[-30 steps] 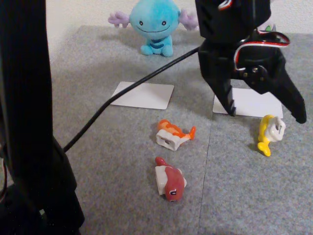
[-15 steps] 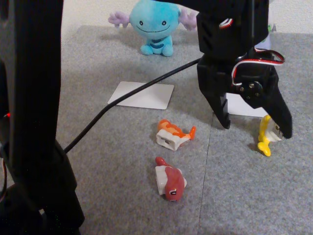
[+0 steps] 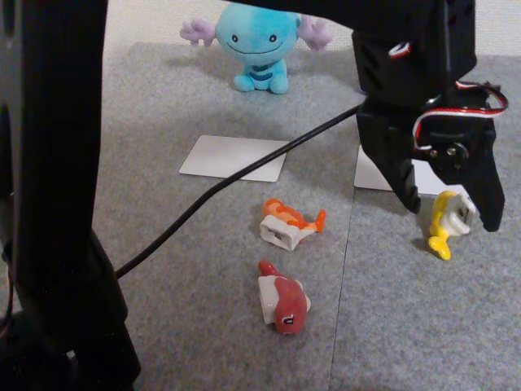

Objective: Wooper wants to eat egg sudhi, and Goomy wants to eat shrimp sushi

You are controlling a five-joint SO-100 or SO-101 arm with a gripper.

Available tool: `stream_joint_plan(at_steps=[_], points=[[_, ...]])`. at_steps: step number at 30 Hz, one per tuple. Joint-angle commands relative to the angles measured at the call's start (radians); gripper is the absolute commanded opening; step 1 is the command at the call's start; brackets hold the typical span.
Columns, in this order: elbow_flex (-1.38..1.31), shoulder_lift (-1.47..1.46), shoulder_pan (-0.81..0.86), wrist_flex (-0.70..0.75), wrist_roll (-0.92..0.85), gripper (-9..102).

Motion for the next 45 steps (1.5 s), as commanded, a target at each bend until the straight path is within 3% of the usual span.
stream_joint_plan(at_steps=[1,40,45], points=[[-0.038,0.012,0.012,-0.029,0.006,28],[-0.035,-0.072,0.018,-0.023,-0.006,27],[-0.037,-0.071,0.012,-0.023,-0.002,16]])
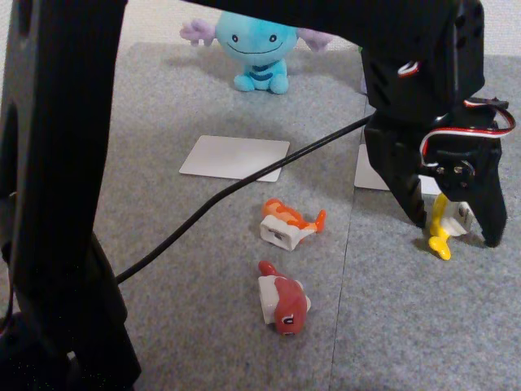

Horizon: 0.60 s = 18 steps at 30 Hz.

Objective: Wooper wants to eat egg sudhi, and Goomy wants to eat shrimp sushi

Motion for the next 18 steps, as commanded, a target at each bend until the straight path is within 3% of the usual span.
stream_joint_plan(at_steps=[1,6,18], points=[[-0.025,0.002,-0.009,0.0,0.003,13],[-0.025,0.002,-0.008,-0.005,0.008,7],[-0.025,0.054,0.0,-0.015,-0.005,9]])
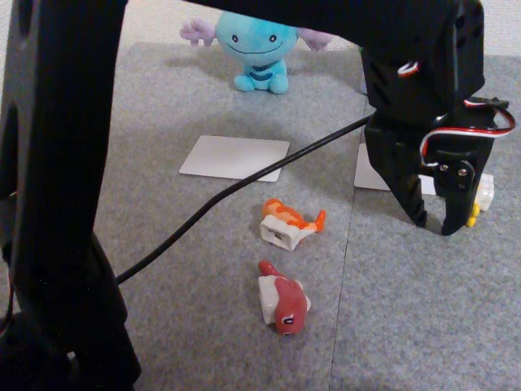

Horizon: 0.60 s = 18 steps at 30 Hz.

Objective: Wooper wants to eat egg sudhi, and Goomy wants to eat shrimp sushi

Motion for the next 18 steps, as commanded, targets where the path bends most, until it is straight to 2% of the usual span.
stream_joint_plan(at_steps=[1,5,7,18], points=[[-0.025,0.055,0.0,-0.015,-0.003,11],[-0.025,0.094,-0.011,-0.077,-0.003,22],[-0.026,0.114,-0.011,-0.077,-0.006,25],[-0.121,0.129,-0.032,-0.117,-0.224,26]])
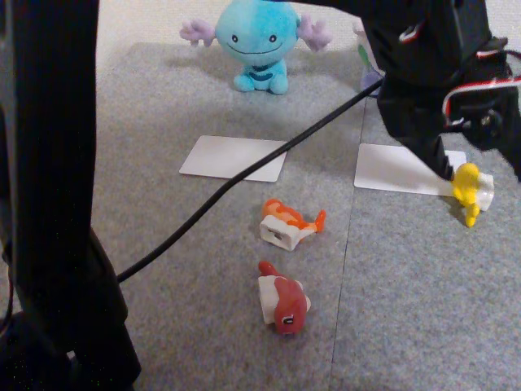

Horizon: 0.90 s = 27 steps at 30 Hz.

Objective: Wooper wants to eat egg sudhi, and Goomy wants to eat shrimp sushi

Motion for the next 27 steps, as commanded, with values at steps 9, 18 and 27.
stream_joint_plan(at_steps=[9,18,27], points=[[-0.293,-0.195,-0.031,0.071,-0.043,26],[-0.382,-0.244,-0.037,0.202,-0.043,35],[-0.374,-0.247,-0.043,0.245,-0.012,35]])
